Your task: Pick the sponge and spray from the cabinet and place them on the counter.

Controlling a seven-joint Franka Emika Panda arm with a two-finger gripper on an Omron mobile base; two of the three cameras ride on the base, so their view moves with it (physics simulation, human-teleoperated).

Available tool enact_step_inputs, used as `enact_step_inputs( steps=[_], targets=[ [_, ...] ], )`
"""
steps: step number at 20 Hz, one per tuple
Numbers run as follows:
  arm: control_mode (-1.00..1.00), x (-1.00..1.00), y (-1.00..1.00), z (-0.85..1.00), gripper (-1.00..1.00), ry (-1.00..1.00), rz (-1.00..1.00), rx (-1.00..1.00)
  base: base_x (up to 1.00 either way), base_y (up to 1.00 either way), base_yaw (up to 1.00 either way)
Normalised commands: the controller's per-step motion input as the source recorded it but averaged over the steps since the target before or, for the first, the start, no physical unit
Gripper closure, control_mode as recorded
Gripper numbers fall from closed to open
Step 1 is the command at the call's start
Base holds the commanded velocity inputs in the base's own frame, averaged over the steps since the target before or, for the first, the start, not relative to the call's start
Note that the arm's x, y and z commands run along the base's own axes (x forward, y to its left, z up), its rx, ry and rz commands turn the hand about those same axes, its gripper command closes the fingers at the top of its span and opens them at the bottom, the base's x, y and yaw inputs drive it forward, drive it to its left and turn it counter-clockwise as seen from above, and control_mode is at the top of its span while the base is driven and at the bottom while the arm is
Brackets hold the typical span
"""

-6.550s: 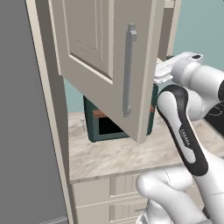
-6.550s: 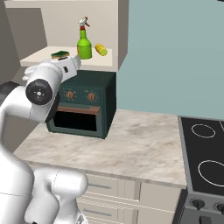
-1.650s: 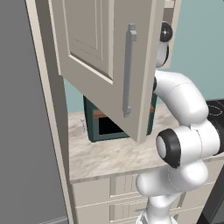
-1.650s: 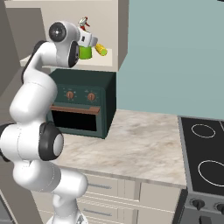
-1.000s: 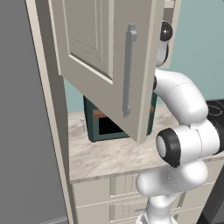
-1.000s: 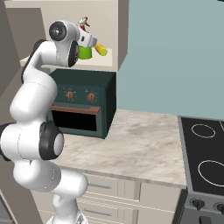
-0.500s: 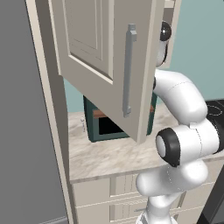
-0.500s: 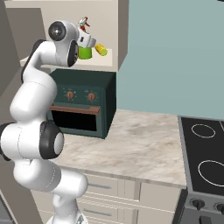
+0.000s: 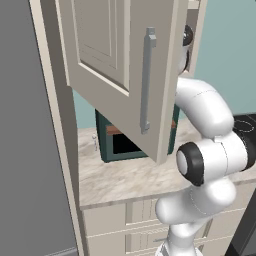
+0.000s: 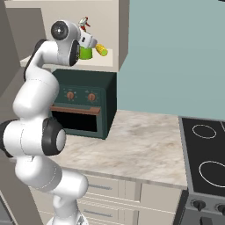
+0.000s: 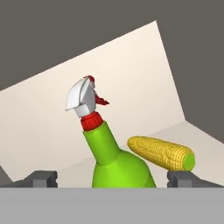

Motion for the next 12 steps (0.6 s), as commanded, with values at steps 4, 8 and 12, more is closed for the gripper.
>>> enact_step_inputs(
  steps=[4, 8, 12],
  targets=[
    [-1.0, 0.2, 0.0, -0.01, -1.0, 0.02, 0.0, 0.01, 0.0, 0.0, 0.0],
    [-1.0, 0.13, 0.01, 0.0, -1.0, 0.04, 0.0, 0.02, 0.0, 0.0, 0.0],
    [-1.0, 0.19, 0.02, -0.01, -1.0, 0.07, 0.0, 0.02, 0.0, 0.0, 0.0]
  ],
)
